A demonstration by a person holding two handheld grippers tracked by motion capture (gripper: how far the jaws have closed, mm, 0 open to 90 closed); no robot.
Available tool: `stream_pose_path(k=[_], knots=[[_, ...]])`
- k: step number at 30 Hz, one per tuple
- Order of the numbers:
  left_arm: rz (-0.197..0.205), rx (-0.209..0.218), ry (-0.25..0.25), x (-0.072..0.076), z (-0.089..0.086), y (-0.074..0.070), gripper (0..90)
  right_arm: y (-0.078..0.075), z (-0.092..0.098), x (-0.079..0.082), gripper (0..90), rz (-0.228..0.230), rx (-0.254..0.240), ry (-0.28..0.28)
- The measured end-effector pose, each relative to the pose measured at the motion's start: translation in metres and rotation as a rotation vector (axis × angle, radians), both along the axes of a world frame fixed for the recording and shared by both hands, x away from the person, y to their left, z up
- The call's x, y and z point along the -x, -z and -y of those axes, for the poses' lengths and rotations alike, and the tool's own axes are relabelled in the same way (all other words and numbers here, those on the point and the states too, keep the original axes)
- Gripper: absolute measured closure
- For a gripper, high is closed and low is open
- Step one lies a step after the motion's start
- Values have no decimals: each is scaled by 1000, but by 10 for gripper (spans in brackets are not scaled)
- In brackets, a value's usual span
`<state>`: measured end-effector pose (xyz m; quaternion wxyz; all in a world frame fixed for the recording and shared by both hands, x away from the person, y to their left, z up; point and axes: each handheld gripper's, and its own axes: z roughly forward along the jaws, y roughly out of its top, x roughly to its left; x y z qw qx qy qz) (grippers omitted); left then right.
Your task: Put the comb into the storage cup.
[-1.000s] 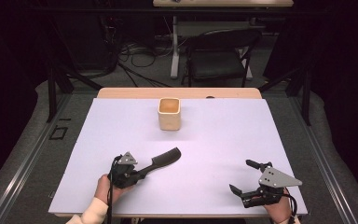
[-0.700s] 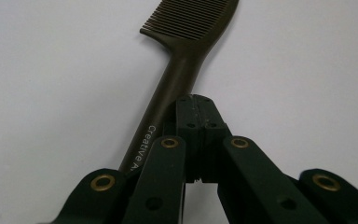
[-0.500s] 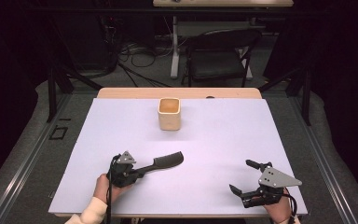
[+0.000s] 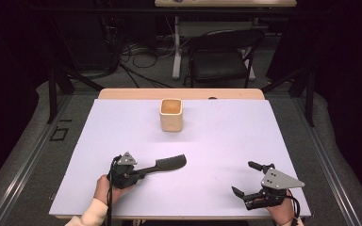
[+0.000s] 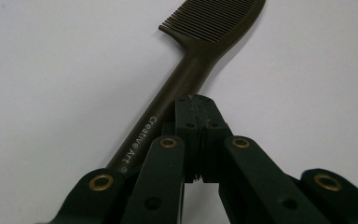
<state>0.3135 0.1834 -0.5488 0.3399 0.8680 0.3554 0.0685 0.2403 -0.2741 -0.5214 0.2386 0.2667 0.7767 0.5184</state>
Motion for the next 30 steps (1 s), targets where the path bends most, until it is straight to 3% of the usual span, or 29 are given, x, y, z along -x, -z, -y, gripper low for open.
stream_pose_path(k=[9, 10, 11, 13, 15, 22, 25, 30], knots=[[27, 36, 47, 9, 7, -11, 716, 0, 0, 0, 4, -1, 4, 3], [26, 33, 53, 10, 9, -12, 687, 0, 0, 0, 4, -3, 2, 3], [29, 25, 59, 10, 9, -13, 594, 0, 1, 0, 4, -2, 4, 2], [28, 18, 63, 11, 11, -15, 572, 0, 0, 0, 4, -2, 5, 3], [31, 5, 66, 11, 11, -17, 469, 0, 0, 0, 4, -2, 5, 2], [34, -14, 67, 9, 8, -23, 276, 1, 0, -1, 5, -7, 4, 5], [40, -45, 76, 8, 8, -25, 215, 1, 0, -1, 4, -7, 5, 3], [42, -136, 106, 6, 11, -26, 125, 2, -1, -1, 4, -9, 3, 3]])
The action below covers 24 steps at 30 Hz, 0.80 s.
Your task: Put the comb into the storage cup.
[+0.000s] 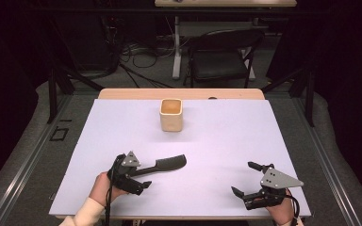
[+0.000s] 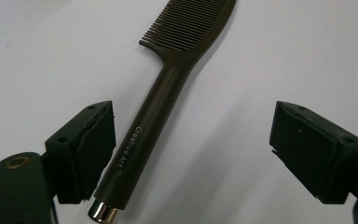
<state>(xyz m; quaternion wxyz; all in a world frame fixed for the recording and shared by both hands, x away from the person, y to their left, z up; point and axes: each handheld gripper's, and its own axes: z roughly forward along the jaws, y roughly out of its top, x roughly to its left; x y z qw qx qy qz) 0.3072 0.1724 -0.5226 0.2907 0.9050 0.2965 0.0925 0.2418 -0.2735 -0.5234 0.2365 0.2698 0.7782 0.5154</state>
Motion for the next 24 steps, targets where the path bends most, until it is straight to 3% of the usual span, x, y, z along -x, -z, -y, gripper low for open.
stream_pose_path(k=[7, 12, 15, 16, 24], knots=[[34, -70, 7, -4, 2, -5, 15, 0, 0, 0, 4, -3, 2, 4], [73, -123, 11, -5, 6, -12, 0, 1, -1, 0, 4, -3, 9, -3], [89, -172, 29, -7, 11, -15, 0, 1, -1, 0, 4, -5, 12, -2], [101, -208, 35, -8, 14, -16, 0, 1, -1, 0, 4, -6, 10, -1], [83, -283, 74, -18, 25, -20, 1, 1, 0, -1, 4, -9, 9, -1]])
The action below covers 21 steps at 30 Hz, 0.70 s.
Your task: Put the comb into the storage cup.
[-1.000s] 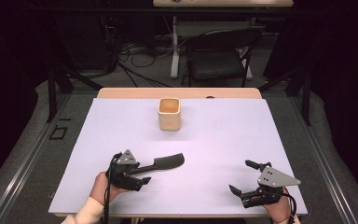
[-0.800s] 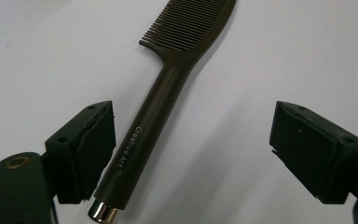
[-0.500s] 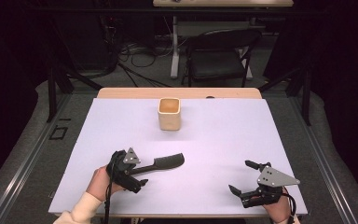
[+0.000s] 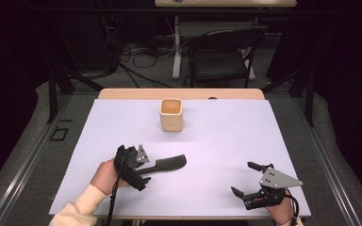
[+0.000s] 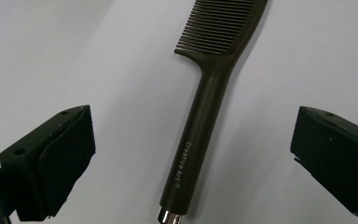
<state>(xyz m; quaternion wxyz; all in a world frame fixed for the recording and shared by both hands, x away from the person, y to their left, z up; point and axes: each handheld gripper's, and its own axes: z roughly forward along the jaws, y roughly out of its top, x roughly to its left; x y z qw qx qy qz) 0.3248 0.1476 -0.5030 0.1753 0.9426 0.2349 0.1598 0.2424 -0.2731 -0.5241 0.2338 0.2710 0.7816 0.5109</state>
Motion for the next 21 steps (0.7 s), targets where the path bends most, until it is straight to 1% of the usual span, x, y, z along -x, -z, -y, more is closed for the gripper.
stream_pose_path(k=[3, 5, 10, 11, 12, 14, 15, 16, 17, 19, 20, 21], knots=[[14, -51, 13, -2, 4, 0, 14, 0, 0, 0, 4, 0, 0, -1], [5, -71, 25, -4, 8, 0, 52, 0, 0, 0, 5, -2, -3, 0], [-2, -145, 53, -7, 17, 3, 137, 0, -1, 0, 4, -4, -2, -3], [-8, -159, 53, -8, 19, 3, 161, 0, -1, 0, 5, -3, -1, -4], [-13, -172, 59, -9, 21, 3, 167, 0, -1, 0, 5, -5, -2, -3], [-22, -186, 71, -12, 23, 3, 211, 1, -1, 0, 4, -6, -1, -4], [-21, -187, 68, -12, 25, 4, 241, 0, -1, 0, 5, -7, 1, -6], [-35, -203, 77, -14, 27, 3, 271, 0, -1, 0, 4, -5, -1, -6], [-35, -203, 77, -14, 27, 3, 288, 0, -1, 0, 4, -5, -1, -6], [-49, -220, 88, -16, 30, 3, 305, 0, -1, 0, 5, -5, -1, -7], [-59, -222, 94, -17, 32, 4, 343, 0, -1, 0, 5, -5, -2, -8], [-63, -227, 95, -18, 33, 4, 343, 0, -1, 0, 5, -5, -2, -8]])
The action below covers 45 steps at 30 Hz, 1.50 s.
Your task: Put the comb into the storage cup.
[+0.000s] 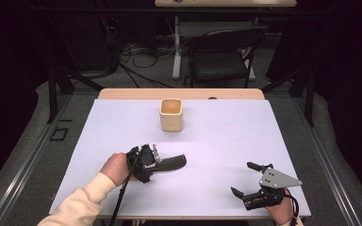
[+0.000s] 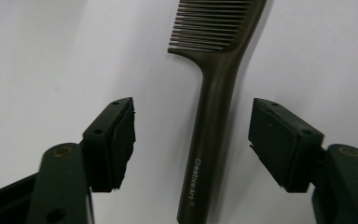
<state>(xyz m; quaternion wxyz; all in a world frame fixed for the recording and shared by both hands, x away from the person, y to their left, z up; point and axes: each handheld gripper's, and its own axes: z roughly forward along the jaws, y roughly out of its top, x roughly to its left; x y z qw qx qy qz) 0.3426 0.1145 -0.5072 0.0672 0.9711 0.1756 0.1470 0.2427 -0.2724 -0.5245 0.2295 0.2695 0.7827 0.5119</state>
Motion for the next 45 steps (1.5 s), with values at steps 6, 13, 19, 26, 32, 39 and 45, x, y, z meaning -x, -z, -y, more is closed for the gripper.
stream_pose_path(k=[6, 13, 19, 26, 32, 39, 45], knots=[[-68, -45, 45, -7, 9, 3, 493, 0, 0, 0, 5, -1, 1, -2], [-128, -80, 69, -14, 16, 5, 612, 0, 0, 0, 5, -1, 0, -4], [-151, -106, 92, -16, 21, 9, 659, 0, 0, 0, 4, 0, 1, -6], [-162, -126, 104, -19, 23, 12, 695, 0, 0, 0, 4, 0, 0, -6], [-172, -140, 104, -20, 24, 15, 710, 0, 0, 0, 4, -1, 0, -6], [-178, -150, 112, -19, 25, 15, 723, 0, 0, 0, 5, 0, 0, -6], [-171, -137, 106, -17, 21, 11, 724, 0, 0, 0, 5, -2, 1, -5]])
